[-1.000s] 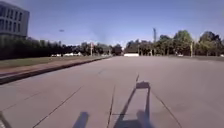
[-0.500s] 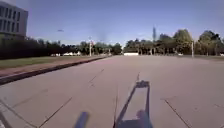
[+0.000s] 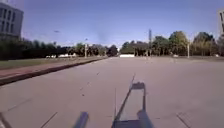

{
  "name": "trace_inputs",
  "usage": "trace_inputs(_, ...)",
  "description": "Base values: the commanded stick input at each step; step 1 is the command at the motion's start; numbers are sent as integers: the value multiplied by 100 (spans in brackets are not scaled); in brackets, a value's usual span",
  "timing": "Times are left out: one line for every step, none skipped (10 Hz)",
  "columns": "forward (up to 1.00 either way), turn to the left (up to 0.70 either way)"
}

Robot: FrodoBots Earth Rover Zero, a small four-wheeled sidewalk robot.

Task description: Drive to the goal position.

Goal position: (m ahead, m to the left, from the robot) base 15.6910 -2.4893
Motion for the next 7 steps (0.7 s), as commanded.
trace_inputs(100,0)
trace_inputs(100,0)
trace_inputs(100,0)
trace_inputs(100,0)
trace_inputs(100,0)
trace_inputs(100,0)
trace_inputs(100,0)
